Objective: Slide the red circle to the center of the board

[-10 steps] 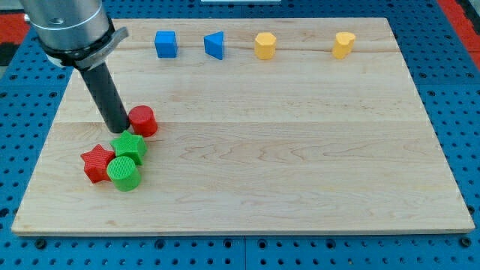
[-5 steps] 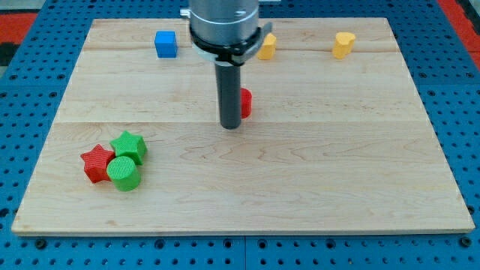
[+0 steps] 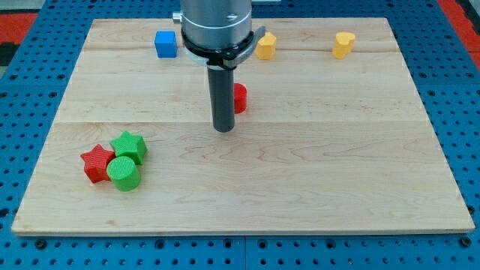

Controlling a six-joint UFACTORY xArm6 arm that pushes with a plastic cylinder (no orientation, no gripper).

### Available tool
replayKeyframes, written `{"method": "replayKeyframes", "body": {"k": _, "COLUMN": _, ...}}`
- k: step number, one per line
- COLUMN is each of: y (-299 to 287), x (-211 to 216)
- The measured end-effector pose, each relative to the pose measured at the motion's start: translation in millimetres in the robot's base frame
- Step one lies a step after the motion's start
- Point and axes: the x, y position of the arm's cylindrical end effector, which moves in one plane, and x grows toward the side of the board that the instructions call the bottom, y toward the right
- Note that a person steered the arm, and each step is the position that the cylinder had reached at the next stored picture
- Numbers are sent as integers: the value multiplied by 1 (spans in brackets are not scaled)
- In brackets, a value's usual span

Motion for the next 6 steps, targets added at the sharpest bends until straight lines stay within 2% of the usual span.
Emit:
{"method": "replayKeyframes", "body": {"k": 3, "y": -9, "x": -30}}
{"method": "replayKeyframes", "body": {"k": 6, "y": 18, "x": -44}}
